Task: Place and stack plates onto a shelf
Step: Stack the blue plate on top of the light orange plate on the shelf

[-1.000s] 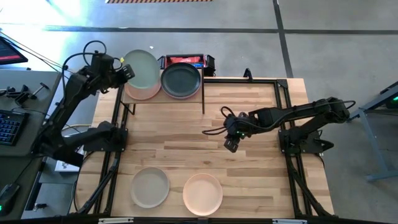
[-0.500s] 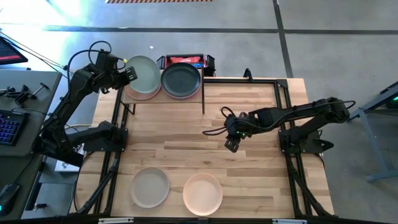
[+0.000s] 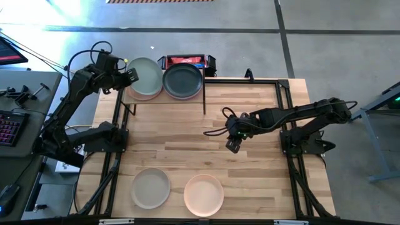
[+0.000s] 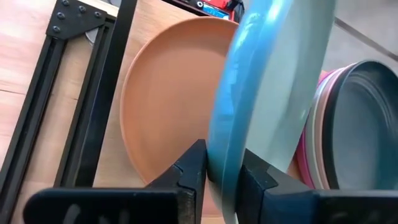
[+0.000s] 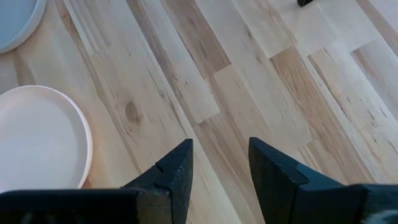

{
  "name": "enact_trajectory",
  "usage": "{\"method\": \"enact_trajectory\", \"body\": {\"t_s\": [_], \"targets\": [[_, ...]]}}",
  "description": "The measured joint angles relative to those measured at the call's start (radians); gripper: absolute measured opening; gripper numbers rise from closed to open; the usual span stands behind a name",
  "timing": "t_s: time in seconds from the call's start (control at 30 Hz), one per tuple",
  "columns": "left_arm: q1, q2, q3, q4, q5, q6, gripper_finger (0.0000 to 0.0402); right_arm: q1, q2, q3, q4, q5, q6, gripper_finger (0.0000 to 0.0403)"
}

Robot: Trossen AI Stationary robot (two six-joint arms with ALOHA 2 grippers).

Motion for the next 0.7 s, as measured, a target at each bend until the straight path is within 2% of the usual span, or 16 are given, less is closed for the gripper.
{"method": "enact_trajectory", "body": {"t_s": [0.27,0.43,0.7], "targets": [[0.0,0.0,0.0,0.001,0.012,0.046,0.0055,0.0,0.0,0.0,0.0,0.0,0.001,0.0133],[0.0,0.0,0.0,-0.001,0.036,-0.001,0.0057,0.0,0.0,0.0,0.0,0.0,0.001,0.0133],[0.0,0.004,0.0,-0.017,0.049,0.029,0.0086,0.014,0.0,0.0,0.0,0.012,0.024,0.0133]]}}
